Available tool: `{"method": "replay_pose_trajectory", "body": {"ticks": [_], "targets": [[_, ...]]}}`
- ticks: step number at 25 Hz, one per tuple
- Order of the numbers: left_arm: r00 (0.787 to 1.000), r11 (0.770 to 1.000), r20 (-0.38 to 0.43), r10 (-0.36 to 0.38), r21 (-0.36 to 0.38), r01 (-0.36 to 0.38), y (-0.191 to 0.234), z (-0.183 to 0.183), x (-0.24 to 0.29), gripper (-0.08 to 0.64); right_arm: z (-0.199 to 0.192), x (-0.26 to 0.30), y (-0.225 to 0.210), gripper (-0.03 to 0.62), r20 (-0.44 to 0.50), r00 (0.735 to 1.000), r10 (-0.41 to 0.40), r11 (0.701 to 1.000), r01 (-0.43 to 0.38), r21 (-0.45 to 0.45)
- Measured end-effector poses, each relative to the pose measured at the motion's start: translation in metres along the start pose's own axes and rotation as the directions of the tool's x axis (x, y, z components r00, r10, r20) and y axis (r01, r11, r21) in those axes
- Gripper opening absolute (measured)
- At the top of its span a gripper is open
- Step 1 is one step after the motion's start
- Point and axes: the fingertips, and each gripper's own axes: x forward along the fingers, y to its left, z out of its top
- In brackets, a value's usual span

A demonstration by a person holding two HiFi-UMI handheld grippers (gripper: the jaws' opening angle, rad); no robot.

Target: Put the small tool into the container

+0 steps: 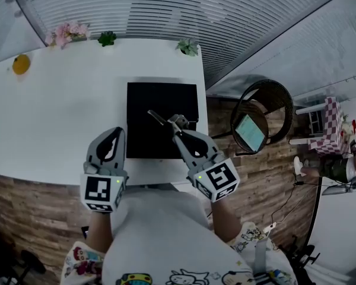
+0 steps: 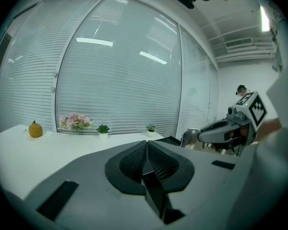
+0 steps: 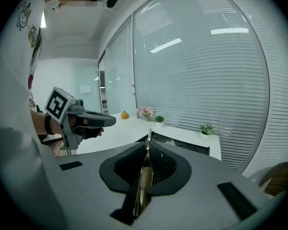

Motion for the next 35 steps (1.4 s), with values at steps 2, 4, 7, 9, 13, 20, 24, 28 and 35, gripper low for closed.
{"method": "replay_pose_trajectory", "body": {"ticks": [2,4,7,9,13,20,24,28,35], "targets": [[1.0,1.0,0.0,0.0,0.0,0.0,0.0,-0.002,0.001,0.011,-0.004,0.001,0.004,0.025,-0.013,1.0,0.019,1.0,-0.019,0.001],[1.0,1.0,-0.002,-0.002,0.003,0.002,-0.001,-0.004,0.002,0.011,-0.008,0.002,0.007,0.026,-0.026,0.999,0.038,0.999,-0.038,0.0],[1.0,1.0,-0.009,-0.008,0.001,0.008,-0.003,-0.009,0.003,0.011,-0.015,0.005,0.011,0.025,-0.046,0.997,0.066,0.998,-0.066,0.0],[1.0,1.0,-0.013,-0.012,-0.004,0.012,-0.004,-0.012,0.004,0.011,-0.019,0.007,0.014,0.025,-0.062,0.995,0.082,0.997,-0.082,-0.001],[1.0,1.0,-0.022,-0.018,-0.012,0.018,-0.007,-0.016,0.005,0.011,-0.031,0.009,0.019,0.026,-0.095,0.988,0.121,0.993,-0.121,0.001],[0.999,1.0,-0.031,-0.011,-0.024,0.011,-0.01,-0.024,0.002,0.011,-0.045,0.013,0.028,0.025,-0.139,0.97,0.198,0.98,-0.201,-0.007],[0.999,1.0,-0.048,-0.009,-0.025,0.007,-0.01,-0.032,-0.001,0.011,-0.054,0.019,0.033,0.025,-0.17,0.955,0.242,0.969,-0.248,-0.014],[0.999,1.0,-0.048,-0.008,-0.027,0.006,-0.012,-0.036,-0.004,0.012,-0.062,0.024,0.035,0.026,-0.199,0.94,0.276,0.959,-0.283,-0.008],[0.998,0.999,-0.063,-0.003,-0.036,0.001,-0.012,-0.041,-0.009,0.011,-0.075,0.033,0.031,0.025,-0.243,0.919,0.311,0.948,-0.319,0.005]]}}
